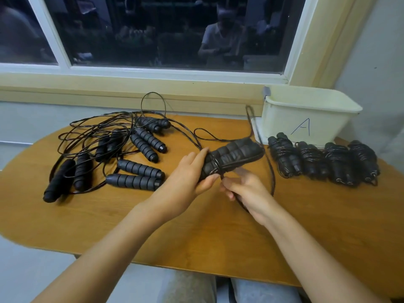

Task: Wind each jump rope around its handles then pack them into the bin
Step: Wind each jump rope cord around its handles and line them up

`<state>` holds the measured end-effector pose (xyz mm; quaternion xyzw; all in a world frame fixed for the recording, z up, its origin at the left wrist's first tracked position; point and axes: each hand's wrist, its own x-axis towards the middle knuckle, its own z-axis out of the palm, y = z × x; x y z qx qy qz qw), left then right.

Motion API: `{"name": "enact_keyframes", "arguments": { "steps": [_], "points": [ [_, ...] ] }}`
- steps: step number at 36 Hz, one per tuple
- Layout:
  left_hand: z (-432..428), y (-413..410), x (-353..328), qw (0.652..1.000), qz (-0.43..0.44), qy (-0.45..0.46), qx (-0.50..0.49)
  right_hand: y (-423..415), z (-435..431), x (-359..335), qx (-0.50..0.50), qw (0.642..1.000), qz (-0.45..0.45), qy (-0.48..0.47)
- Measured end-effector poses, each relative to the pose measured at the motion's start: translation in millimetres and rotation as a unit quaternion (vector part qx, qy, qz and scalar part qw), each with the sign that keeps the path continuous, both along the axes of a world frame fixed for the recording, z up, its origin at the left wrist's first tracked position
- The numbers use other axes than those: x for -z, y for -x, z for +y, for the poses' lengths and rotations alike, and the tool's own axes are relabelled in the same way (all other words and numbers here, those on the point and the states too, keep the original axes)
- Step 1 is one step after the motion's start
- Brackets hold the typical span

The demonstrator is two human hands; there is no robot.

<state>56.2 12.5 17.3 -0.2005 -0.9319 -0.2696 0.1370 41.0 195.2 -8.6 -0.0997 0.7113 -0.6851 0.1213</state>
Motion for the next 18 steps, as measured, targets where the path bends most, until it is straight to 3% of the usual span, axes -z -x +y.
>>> {"name": "enact_keyframes", "arguments": {
  "steps": [7, 14, 18],
  "points": [
    [-1.1, -4.7, -11.4, 0.995, -0.022, -0.009, 0.094, -5.3, -6.6, 11.6, 0.025, 0.992, 0.066, 0.106],
    [4.8, -6.6, -27.5, 0.996, 0.017, 0.071, 0.055, -9.6, -11.5, 15.9, 0.081, 0.988, 0.077, 0.109],
    [5.2, -3.4, -28.9, 0.998, -0.013, 0.042, 0.051, -10.9, -10.8, 17.1, 0.067, 0.986, 0.137, 0.066]
  ]
}}
